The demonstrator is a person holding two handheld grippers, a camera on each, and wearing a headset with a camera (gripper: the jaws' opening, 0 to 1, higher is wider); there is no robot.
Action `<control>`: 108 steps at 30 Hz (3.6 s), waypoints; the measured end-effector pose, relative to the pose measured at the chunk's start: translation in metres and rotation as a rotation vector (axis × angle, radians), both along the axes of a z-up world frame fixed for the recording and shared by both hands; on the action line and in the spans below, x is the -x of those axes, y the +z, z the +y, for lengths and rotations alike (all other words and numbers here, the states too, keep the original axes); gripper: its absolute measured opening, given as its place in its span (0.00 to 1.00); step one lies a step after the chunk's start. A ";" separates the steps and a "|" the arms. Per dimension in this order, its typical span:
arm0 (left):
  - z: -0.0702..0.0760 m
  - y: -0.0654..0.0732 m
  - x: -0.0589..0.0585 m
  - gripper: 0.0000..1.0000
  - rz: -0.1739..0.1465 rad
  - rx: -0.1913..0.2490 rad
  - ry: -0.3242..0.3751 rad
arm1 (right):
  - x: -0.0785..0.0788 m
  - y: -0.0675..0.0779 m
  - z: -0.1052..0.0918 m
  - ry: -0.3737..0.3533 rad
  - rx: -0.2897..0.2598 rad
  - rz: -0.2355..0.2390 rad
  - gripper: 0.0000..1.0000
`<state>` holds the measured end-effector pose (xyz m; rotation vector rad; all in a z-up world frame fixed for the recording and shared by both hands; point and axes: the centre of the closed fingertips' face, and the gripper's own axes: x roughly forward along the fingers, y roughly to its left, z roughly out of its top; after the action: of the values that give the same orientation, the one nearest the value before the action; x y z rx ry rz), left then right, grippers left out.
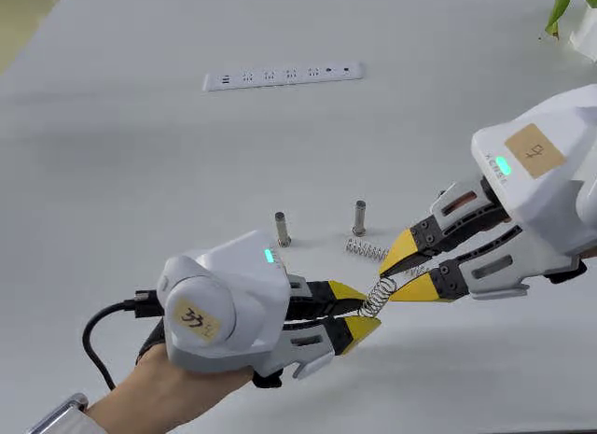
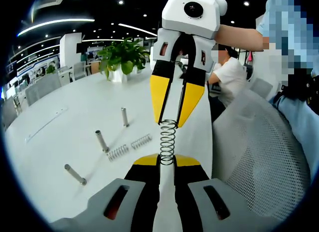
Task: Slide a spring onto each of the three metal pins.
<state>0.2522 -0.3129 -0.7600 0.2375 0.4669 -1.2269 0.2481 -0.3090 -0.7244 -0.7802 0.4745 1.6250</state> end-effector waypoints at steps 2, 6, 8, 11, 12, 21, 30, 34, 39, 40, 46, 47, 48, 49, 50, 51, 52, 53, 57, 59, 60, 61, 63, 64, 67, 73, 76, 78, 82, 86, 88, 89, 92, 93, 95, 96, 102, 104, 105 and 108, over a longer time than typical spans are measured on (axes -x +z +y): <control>0.000 0.000 0.000 0.06 -0.002 0.000 0.000 | 0.000 0.000 0.000 0.000 0.001 0.000 0.07; -0.001 0.001 0.000 0.06 -0.005 0.005 0.002 | 0.000 0.001 0.000 -0.003 0.000 -0.002 0.07; -0.001 0.001 0.000 0.06 -0.003 0.006 0.000 | 0.000 0.000 -0.001 -0.004 0.001 -0.001 0.07; -0.001 0.001 0.000 0.06 -0.008 0.005 -0.002 | -0.001 0.000 -0.001 -0.011 0.002 0.002 0.07; -0.001 0.001 0.000 0.06 -0.010 0.005 -0.003 | -0.001 0.001 -0.001 -0.015 0.001 0.004 0.07; -0.003 0.000 0.001 0.06 -0.025 -0.015 -0.023 | -0.002 0.002 -0.001 -0.040 0.015 0.027 0.25; -0.007 -0.003 0.002 0.06 -0.046 -0.041 -0.049 | 0.003 -0.008 -0.004 -0.020 0.067 0.075 0.22; -0.009 -0.002 0.003 0.06 -0.049 -0.043 -0.057 | 0.002 -0.015 -0.005 -0.009 0.095 0.082 0.18; -0.010 -0.005 0.005 0.06 -0.050 -0.059 -0.069 | 0.003 -0.018 -0.006 0.005 0.128 0.082 0.15; -0.010 -0.005 0.005 0.06 -0.051 -0.060 -0.069 | 0.003 -0.020 -0.007 0.009 0.136 0.081 0.15; -0.011 -0.007 0.006 0.06 -0.039 -0.070 -0.075 | 0.010 -0.022 -0.003 0.026 0.161 0.088 0.12; -0.011 -0.007 0.006 0.06 -0.040 -0.069 -0.074 | 0.010 -0.022 -0.003 0.029 0.162 0.089 0.12; -0.011 -0.007 0.006 0.06 -0.039 -0.067 -0.074 | 0.010 -0.023 -0.004 0.032 0.161 0.094 0.11; -0.011 -0.007 0.006 0.06 -0.038 -0.066 -0.073 | 0.011 -0.023 -0.003 0.033 0.161 0.095 0.11; -0.011 -0.006 0.006 0.06 -0.039 -0.064 -0.072 | 0.011 -0.023 -0.003 0.035 0.162 0.095 0.11; -0.011 -0.006 0.006 0.06 -0.039 -0.062 -0.071 | 0.011 -0.024 -0.002 0.038 0.164 0.096 0.10; -0.011 -0.006 0.006 0.06 -0.038 -0.060 -0.070 | 0.011 -0.024 -0.002 0.039 0.166 0.096 0.10; -0.011 -0.005 0.006 0.06 -0.038 -0.059 -0.070 | 0.011 -0.024 -0.002 0.040 0.167 0.095 0.10; -0.011 -0.004 0.006 0.06 -0.043 -0.059 -0.072 | 0.009 -0.027 -0.002 0.040 0.170 0.097 0.09; -0.011 -0.004 0.007 0.06 -0.044 -0.058 -0.075 | 0.009 -0.027 -0.002 0.042 0.174 0.096 0.08; -0.011 -0.004 0.007 0.06 -0.044 -0.058 -0.075 | 0.010 -0.027 -0.002 0.043 0.174 0.096 0.08; -0.012 -0.003 0.007 0.06 -0.044 -0.056 -0.076 | 0.011 -0.027 -0.002 0.044 0.174 0.096 0.08; -0.012 -0.003 0.007 0.06 -0.045 -0.057 -0.079 | 0.011 -0.027 -0.002 0.045 0.175 0.098 0.08; -0.013 -0.003 0.007 0.06 -0.044 -0.057 -0.081 | 0.012 -0.027 -0.001 0.045 0.175 0.098 0.08; -0.013 -0.003 0.007 0.06 -0.044 -0.056 -0.081 | 0.013 -0.027 -0.001 0.047 0.179 0.096 0.08; -0.013 -0.003 0.007 0.06 -0.042 -0.053 -0.078 | 0.014 -0.026 -0.002 0.049 0.185 0.089 0.08; -0.013 -0.003 0.007 0.06 -0.039 -0.052 -0.073 | 0.013 -0.027 -0.001 0.047 0.187 0.086 0.08; -0.013 -0.004 0.008 0.06 -0.036 -0.052 -0.071 | 0.013 -0.028 -0.002 0.042 0.191 0.089 0.07; -0.012 -0.004 0.008 0.06 -0.034 -0.049 -0.061 | 0.013 -0.028 -0.002 0.035 0.192 0.092 0.07; -0.013 -0.004 0.009 0.06 -0.032 -0.042 -0.061 | 0.013 -0.029 -0.002 0.038 0.197 0.096 0.07; -0.013 -0.004 0.009 0.07 -0.032 -0.038 -0.056 | 0.013 -0.029 -0.002 0.037 0.197 0.094 0.07; -0.012 -0.004 0.008 0.07 -0.032 -0.035 -0.053 | 0.013 -0.029 -0.002 0.037 0.196 0.092 0.07; -0.012 -0.004 0.008 0.07 -0.022 -0.025 -0.043 | 0.014 -0.028 -0.001 0.034 0.194 0.093 0.07; -0.011 -0.005 0.007 0.07 -0.024 -0.028 -0.039 | 0.013 -0.028 -0.001 0.033 0.194 0.092 0.07; -0.010 -0.007 0.007 0.08 -0.020 -0.030 -0.034 | 0.013 -0.027 -0.001 0.030 0.190 0.091 0.07; -0.009 -0.008 0.006 0.09 -0.023 -0.031 -0.027 | 0.011 -0.027 -0.001 0.027 0.187 0.093 0.07; 0.000 -0.013 0.000 0.27 -0.016 -0.022 0.040 | 0.010 -0.027 -0.002 0.023 0.188 0.091 0.07; 0.004 -0.014 -0.003 0.34 0.002 -0.007 0.087 | 0.010 -0.027 -0.003 0.022 0.189 0.093 0.07; 0.006 -0.013 -0.006 0.37 0.007 0.005 0.106 | 0.010 -0.028 -0.003 0.022 0.190 0.093 0.07; 0.014 -0.014 -0.013 0.49 0.004 0.013 0.171 | 0.009 -0.028 -0.004 0.020 0.191 0.093 0.07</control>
<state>0.2651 -0.2990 -0.7742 0.1799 0.4727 -1.0638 0.2392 -0.3132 -0.7528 -0.8559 0.6983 1.6562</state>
